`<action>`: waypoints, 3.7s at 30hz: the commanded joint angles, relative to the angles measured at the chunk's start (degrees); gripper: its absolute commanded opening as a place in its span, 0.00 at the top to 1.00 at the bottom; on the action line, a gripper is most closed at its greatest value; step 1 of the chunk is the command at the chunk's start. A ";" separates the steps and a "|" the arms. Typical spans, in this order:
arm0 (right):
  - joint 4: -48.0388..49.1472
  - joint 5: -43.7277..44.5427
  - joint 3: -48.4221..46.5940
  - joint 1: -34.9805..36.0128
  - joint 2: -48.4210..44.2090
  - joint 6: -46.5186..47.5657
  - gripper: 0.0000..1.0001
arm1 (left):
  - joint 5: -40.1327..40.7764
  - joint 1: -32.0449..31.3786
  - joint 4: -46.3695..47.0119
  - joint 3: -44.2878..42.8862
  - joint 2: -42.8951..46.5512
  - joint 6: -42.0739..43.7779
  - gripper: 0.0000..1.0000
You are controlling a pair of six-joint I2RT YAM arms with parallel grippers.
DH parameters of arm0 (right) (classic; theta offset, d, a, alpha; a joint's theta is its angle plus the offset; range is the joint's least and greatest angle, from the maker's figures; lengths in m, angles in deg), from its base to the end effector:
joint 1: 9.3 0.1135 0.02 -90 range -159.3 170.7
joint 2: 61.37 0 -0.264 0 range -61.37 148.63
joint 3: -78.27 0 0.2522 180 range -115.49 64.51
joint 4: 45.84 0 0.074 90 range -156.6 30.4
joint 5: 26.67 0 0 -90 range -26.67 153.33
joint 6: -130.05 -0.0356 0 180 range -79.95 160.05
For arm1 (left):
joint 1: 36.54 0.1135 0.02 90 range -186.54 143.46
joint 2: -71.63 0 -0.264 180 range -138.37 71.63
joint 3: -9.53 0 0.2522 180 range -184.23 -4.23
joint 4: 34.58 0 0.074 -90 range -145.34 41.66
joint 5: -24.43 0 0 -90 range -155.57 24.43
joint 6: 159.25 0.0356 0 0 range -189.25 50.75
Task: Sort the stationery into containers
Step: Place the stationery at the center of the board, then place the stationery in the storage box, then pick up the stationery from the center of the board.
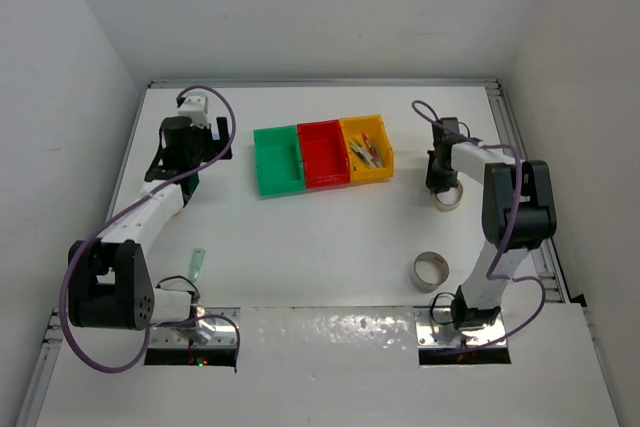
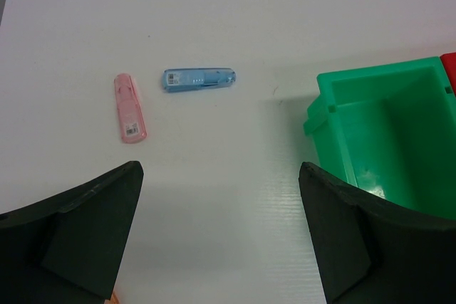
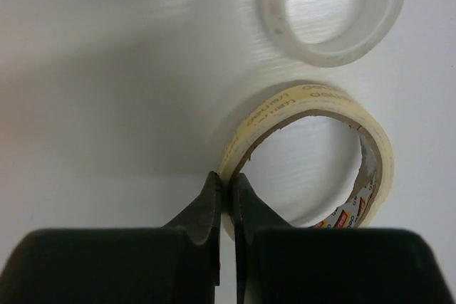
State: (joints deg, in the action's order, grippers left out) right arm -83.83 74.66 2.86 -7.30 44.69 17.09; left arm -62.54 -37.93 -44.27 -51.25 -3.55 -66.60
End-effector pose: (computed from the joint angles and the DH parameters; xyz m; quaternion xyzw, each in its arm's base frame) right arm 0.3497 0.0052 0.1372 0.1959 0.9582 -0.0549 0.2010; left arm 0.2967 -0.0053 0.2613 0.0152 0.8388 0.0282 0.5435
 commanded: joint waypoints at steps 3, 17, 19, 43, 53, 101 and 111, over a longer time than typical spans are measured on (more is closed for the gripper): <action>-0.64 1.23 -4.86 6.76 -9.98 9.23 1.00 | 1.01 0.77 2.43 0.09 1.88 -1.34 0.11; 5.34 -14.93 -34.67 29.81 6.86 21.82 1.00 | 3.39 0.86 2.87 1.41 3.19 -3.62 0.11; 5.86 -15.99 -37.40 30.52 10.39 21.12 1.00 | 4.09 0.95 2.78 2.11 3.72 -3.62 0.11; 9.20 -15.20 -35.91 31.75 18.13 15.49 0.73 | 2.86 1.21 3.83 3.26 3.90 -4.33 0.11; 7.09 -15.47 -36.71 30.26 9.62 11.48 0.72 | 2.16 1.21 4.27 3.26 3.72 -4.41 0.11; 4.54 4.56 -8.93 -10.09 3.55 -14.22 1.00 | 2.25 1.39 5.68 4.40 3.99 -5.20 0.11; 13.40 19.42 -6.55 9.21 -11.56 -4.39 1.00 | 1.63 1.39 6.12 4.84 4.16 -5.64 0.11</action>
State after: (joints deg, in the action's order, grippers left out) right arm -77.39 87.84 -2.95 -4.74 39.78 7.58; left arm -60.22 -37.19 -41.05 -46.84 -1.21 -71.30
